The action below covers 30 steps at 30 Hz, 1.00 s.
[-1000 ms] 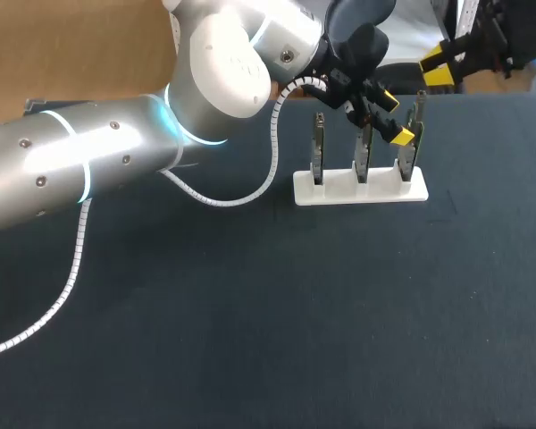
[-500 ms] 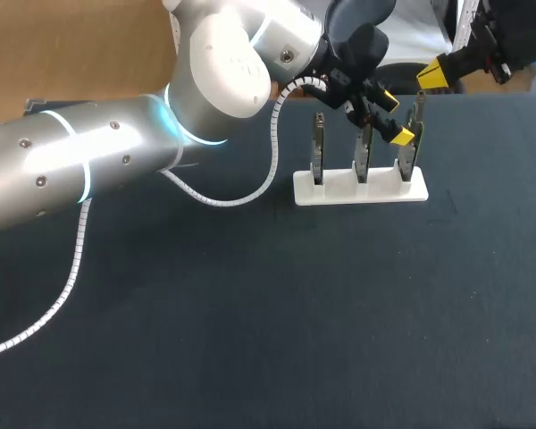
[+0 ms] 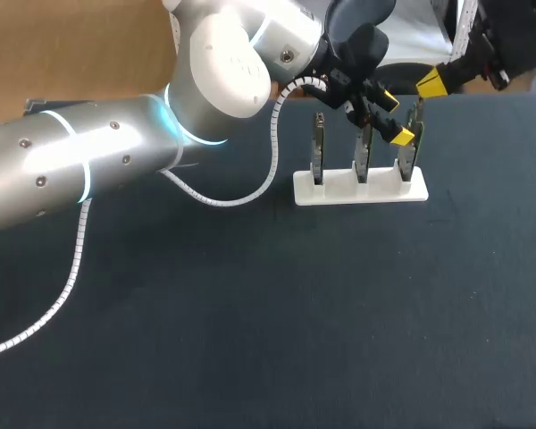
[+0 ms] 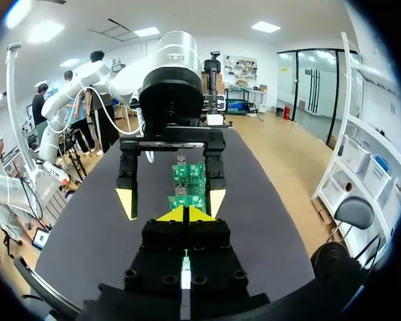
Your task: Pick up the optical module with the left hand, and insert it into the network port with the right hand.
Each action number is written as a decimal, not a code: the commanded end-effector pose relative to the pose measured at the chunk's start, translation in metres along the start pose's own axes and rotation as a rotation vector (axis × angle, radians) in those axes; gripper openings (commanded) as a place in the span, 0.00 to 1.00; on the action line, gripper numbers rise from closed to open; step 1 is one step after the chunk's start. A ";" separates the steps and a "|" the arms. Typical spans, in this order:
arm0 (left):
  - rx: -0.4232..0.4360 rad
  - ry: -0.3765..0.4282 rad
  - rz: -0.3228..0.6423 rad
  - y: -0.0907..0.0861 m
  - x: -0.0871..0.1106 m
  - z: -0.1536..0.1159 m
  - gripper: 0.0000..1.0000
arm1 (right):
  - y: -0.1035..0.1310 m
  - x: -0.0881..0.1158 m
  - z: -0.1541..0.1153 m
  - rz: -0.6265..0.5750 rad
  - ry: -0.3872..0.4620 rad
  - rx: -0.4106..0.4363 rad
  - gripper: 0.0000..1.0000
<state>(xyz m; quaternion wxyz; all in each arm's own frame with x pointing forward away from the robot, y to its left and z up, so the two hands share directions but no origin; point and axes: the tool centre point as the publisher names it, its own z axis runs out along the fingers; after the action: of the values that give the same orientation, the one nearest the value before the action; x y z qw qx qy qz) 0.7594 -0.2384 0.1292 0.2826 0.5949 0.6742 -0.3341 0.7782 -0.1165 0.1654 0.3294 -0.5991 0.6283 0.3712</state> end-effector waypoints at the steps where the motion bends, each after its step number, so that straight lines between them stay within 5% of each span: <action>1: 0.004 0.004 -0.001 0.002 -0.001 0.001 1.00 | -0.001 0.004 0.003 0.008 0.003 -0.003 0.00; 30: 0.004 0.004 -0.001 0.002 -0.001 0.001 1.00 | 0.003 0.028 0.018 0.075 0.029 -0.030 0.00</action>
<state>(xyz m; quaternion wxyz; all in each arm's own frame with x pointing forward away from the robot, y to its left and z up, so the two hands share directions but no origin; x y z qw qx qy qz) 0.7594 -0.2384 0.1292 0.2826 0.5949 0.6742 -0.3341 0.7710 -0.1161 0.1408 0.2998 -0.5849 0.6497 0.3821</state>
